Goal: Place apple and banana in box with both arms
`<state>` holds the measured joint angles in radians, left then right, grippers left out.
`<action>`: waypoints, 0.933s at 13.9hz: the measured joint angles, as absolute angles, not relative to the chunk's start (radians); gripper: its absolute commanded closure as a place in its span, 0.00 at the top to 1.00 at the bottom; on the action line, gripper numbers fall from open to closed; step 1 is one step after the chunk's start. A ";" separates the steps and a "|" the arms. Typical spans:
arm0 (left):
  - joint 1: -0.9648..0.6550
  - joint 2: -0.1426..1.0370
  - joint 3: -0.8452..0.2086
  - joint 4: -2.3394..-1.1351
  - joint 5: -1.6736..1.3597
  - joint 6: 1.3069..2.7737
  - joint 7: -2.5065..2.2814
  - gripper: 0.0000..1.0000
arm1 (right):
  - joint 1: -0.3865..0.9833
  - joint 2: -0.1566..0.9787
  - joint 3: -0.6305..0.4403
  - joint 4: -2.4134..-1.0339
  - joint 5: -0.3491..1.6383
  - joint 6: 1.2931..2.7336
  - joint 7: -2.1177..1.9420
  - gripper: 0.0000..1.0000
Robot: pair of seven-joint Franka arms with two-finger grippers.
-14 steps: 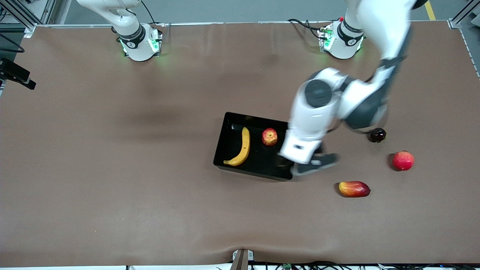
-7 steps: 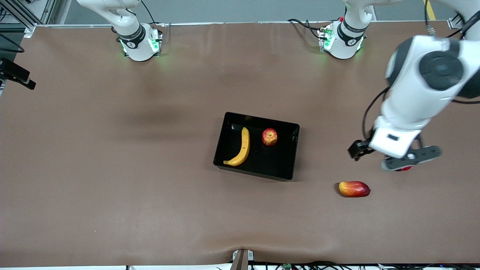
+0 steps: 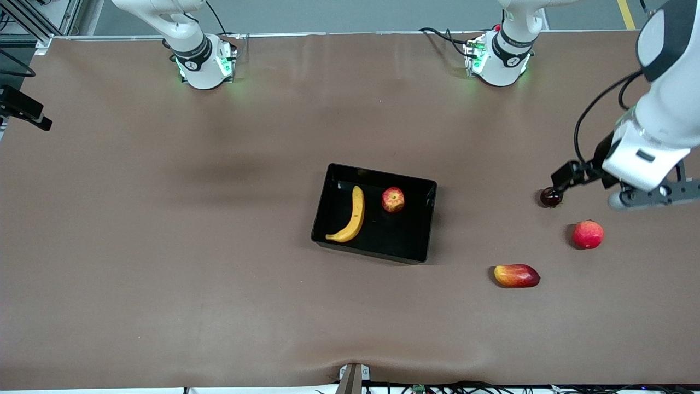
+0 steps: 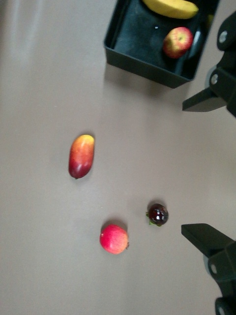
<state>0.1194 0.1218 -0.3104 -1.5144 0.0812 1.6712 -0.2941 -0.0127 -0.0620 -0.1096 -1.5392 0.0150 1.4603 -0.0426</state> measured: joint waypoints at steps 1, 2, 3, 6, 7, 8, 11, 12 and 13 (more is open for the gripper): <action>0.114 0.079 -0.281 -1.556 0.064 1.671 -0.262 1.00 | -0.013 -0.062 -0.110 -1.539 0.015 1.460 -0.043 1.00; 0.102 0.036 -0.244 -1.596 0.052 1.670 -0.231 1.00 | -0.013 -0.061 -0.110 -1.539 0.015 1.460 -0.043 1.00; 0.085 -0.004 -0.210 -1.631 0.046 1.670 -0.212 1.00 | -0.013 -0.061 -0.110 -1.539 0.015 1.460 -0.043 1.00; 0.063 -0.096 -0.177 -1.710 0.042 1.664 -0.201 1.00 | -0.013 -0.059 -0.110 -1.539 0.015 1.460 -0.043 1.00; 0.061 -0.105 -0.178 -1.722 0.041 1.663 -0.201 1.00 | -0.013 -0.058 -0.110 -1.539 0.015 1.460 -0.043 1.00; 0.059 -0.107 -0.178 -1.729 0.041 1.663 -0.201 1.00 | -0.013 -0.058 -0.110 -1.539 0.015 1.460 -0.043 1.00; 0.052 -0.105 -0.178 -1.738 0.031 1.664 -0.201 1.00 | -0.013 -0.058 -0.110 -1.539 0.015 1.460 -0.043 1.00; 0.051 -0.105 -0.178 -1.738 0.021 1.664 -0.201 1.00 | -0.013 -0.058 -0.110 -1.539 0.015 1.460 -0.043 1.00; 0.049 -0.105 -0.178 -1.738 0.014 1.664 -0.201 1.00 | -0.013 -0.058 -0.110 -1.539 0.015 1.460 -0.043 1.00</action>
